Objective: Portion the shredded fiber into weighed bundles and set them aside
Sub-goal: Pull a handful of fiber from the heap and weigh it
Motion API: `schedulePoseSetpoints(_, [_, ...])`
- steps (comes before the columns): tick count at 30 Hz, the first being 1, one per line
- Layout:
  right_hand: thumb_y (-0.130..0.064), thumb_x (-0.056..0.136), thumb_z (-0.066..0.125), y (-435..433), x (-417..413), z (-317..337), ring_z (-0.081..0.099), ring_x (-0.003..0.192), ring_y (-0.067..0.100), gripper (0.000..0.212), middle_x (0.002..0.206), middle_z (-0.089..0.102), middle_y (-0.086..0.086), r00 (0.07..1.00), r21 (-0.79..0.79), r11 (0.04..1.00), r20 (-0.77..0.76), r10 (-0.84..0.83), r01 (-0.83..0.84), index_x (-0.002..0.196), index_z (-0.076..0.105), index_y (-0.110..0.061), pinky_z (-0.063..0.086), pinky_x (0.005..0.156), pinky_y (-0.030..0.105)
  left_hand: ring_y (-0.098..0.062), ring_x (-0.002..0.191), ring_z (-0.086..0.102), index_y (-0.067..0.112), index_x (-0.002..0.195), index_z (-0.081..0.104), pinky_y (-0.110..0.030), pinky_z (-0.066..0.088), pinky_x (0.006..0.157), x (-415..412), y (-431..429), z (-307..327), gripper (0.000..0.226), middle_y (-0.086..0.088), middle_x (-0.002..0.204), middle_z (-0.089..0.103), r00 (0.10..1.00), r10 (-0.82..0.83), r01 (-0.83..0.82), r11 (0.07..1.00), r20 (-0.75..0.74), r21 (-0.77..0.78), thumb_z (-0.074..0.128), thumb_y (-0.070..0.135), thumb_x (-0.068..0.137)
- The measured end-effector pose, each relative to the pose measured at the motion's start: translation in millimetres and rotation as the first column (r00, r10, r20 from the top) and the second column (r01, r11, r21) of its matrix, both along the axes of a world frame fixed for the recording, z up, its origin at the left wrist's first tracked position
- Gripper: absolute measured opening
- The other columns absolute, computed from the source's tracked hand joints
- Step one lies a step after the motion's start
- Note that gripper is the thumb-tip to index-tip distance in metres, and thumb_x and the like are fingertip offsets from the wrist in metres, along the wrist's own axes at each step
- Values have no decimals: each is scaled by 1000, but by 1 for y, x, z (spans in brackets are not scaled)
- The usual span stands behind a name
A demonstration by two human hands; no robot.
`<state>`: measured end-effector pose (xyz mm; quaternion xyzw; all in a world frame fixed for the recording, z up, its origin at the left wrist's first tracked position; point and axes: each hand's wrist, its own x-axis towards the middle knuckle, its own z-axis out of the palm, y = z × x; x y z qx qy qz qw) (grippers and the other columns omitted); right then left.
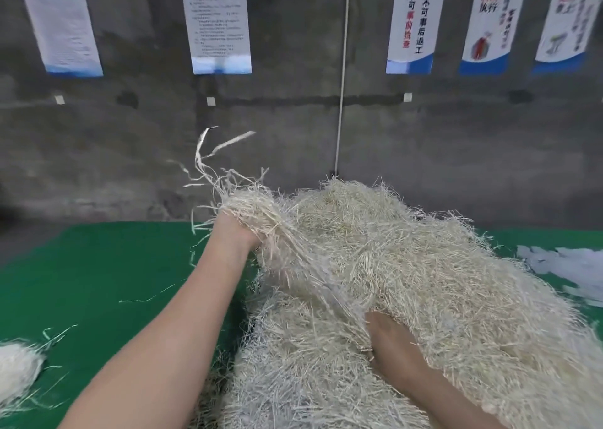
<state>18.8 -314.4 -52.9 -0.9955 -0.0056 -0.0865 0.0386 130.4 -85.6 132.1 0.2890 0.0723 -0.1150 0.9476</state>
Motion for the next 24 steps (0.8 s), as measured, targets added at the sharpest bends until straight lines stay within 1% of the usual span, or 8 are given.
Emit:
schedulePoseSetpoints(7, [-41, 76, 73, 16, -22, 100, 42, 129, 16, 91, 146, 37, -5, 928, 361, 932, -330, 171, -43, 148, 17, -32, 38, 99, 24, -11, 41, 50, 8, 73, 50, -18, 44, 49, -9, -6, -13, 28, -5, 56, 59, 998, -49, 45, 994, 39, 97, 44, 22, 97])
schedulePoseSetpoints(9, [-63, 62, 71, 13, -38, 150, 47, 121, 2, 85, 141, 41, -15, 977, 482, 870, -111, 181, -107, 135, 32, -46, 41, 98, 23, -16, 53, 60, 5, 77, 56, -23, 47, 58, -16, -8, -14, 31, -8, 68, 65, 997, -65, 59, 988, 37, 142, 48, 27, 96])
schedulePoseSetpoints(12, [-81, 53, 63, 37, -41, 189, 46, 115, -9, 86, 141, 40, -16, 895, 670, 657, 445, 17, -346, 129, 38, -50, 43, 90, 19, -22, 44, 62, 2, 74, 58, -26, 49, 38, -35, -18, -6, 23, -12, 60, 64, 995, -72, 51, 964, 74, 261, 51, 13, 93])
schedulePoseSetpoints(15, [-58, 59, 78, 84, -12, 181, 14, 139, -3, 116, 154, 6, -23, 910, 747, 521, 363, 203, -414, 145, 2, -48, 21, 112, 31, -11, 54, 65, 4, 103, 62, -22, 50, 41, -53, -32, -9, 20, -14, 93, 64, 978, -178, 135, 939, 110, 316, 45, 5, 94])
schedulePoseSetpoints(17, [-26, 72, 79, 96, 9, 166, 43, 125, 1, 92, 143, 38, -15, 936, 885, 316, 292, 194, -342, 143, 23, -43, 38, 100, 24, -4, 77, 63, 4, 134, 47, -21, 55, 63, -56, -32, -16, 47, -15, 120, 57, 950, -279, 236, 935, 141, 264, 45, -5, 88])
schedulePoseSetpoints(19, [-2, 78, 71, 88, 24, 157, 66, 85, 0, 59, 109, 65, -5, 972, 968, 127, 199, 121, -214, 127, 50, -26, 51, 70, 16, -8, 81, 63, -7, 122, 50, -21, 55, 72, -53, -27, -27, 33, -15, 108, 57, 919, -382, 361, 915, 97, 179, 44, -9, 89])
schedulePoseSetpoints(22, [3, 78, 69, 78, 34, 152, 56, 44, -4, 28, 83, 60, 3, 991, 961, 261, 67, 116, -95, 95, 55, -15, 40, 43, 9, 7, 53, 58, -1, 78, 52, -13, 52, 63, -54, -12, -37, 13, -2, 79, 54, 926, -377, 372, 903, -21, 216, 51, -12, 85])
schedulePoseSetpoints(24, [-1, 80, 68, 73, 36, 156, 45, 36, -1, 23, 72, 59, 2, 997, 957, 278, 70, 40, -79, 93, 60, -18, 35, 36, 13, -3, 79, 65, -2, 94, 52, -28, 56, 78, -53, 3, -49, 21, -6, 105, 56, 931, -362, 336, 902, 50, 273, 55, -12, 76])
